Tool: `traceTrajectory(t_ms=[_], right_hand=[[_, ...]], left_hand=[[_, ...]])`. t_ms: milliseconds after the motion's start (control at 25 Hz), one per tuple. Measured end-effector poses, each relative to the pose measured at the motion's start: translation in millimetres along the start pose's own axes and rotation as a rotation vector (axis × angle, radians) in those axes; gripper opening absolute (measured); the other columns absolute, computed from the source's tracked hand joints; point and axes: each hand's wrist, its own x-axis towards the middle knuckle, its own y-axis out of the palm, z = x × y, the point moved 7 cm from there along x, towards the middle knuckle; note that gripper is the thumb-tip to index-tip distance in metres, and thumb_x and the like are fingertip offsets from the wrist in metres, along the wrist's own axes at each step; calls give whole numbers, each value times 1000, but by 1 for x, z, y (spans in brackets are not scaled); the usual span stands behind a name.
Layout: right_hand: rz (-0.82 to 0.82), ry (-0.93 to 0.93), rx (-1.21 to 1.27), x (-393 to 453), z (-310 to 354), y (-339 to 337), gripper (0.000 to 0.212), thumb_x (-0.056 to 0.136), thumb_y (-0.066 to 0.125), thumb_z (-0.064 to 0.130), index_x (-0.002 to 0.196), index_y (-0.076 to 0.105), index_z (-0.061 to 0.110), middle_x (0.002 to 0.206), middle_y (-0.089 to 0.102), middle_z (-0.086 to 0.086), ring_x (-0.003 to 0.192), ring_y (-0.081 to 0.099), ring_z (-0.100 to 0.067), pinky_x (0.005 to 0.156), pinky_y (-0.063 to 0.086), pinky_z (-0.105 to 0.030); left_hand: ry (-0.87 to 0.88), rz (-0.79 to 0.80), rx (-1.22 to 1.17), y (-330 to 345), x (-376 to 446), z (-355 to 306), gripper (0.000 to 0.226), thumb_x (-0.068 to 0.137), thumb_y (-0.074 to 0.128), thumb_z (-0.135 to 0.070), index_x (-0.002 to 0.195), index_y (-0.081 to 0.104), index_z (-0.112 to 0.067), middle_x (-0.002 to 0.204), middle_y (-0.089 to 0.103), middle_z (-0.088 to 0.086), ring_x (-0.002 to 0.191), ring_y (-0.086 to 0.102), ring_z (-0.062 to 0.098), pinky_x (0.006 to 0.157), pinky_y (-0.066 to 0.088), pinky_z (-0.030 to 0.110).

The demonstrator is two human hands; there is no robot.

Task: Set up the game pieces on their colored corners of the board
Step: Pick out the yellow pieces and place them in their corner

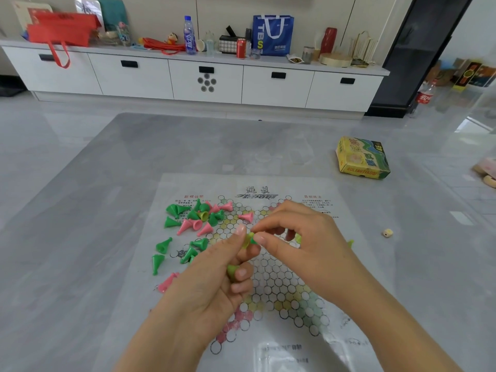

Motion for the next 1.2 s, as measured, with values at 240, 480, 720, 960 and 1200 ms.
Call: traceTrajectory(t_ms=[240, 480, 720, 960, 1200], right_hand=[[-11, -13, 23, 0, -1, 0, 11, 75, 60, 32, 78, 70, 28, 74, 59, 15, 77, 54, -3, 69, 39, -12], [-49, 40, 40, 1, -2, -10, 7, 81, 64, 24, 77, 69, 28, 74, 59, 15, 74, 53, 3, 67, 41, -10], [-143, 275, -158, -5, -50, -54, 17, 82, 62, 16, 70, 64, 28, 76, 60, 10, 67, 53, 3, 60, 39, -3], [33, 331, -399, -8, -73, -41, 8, 82, 62, 24, 78, 68, 22, 79, 53, 6, 78, 49, -10, 65, 37, -18], [70, 334, -459, -7, -79, -33, 9, 84, 60, 26, 83, 69, 23, 80, 51, 6, 82, 47, -11, 69, 40, -25]], left_hand=[[0, 16, 13, 0, 2, 2, 23, 67, 64, -28, 81, 62, -9, 56, 59, 1, 34, 35, 5, 32, 26, 14], [-9, 35, -48, -2, 8, 3, 13, 81, 57, -18, 84, 61, -6, 67, 60, 7, 51, 47, 12, 43, 41, 19], [4, -35, -225, -13, 17, -1, 33, 81, 26, 17, 94, 52, 4, 91, 59, 23, 82, 60, 29, 65, 47, 32], [28, -5, -247, -14, 23, 0, 20, 88, 40, 8, 95, 58, 4, 73, 73, 17, 65, 71, 22, 50, 56, 25], [46, -39, -229, -15, 20, -2, 21, 86, 41, 6, 93, 61, 1, 59, 70, 11, 48, 66, 15, 46, 54, 21]])
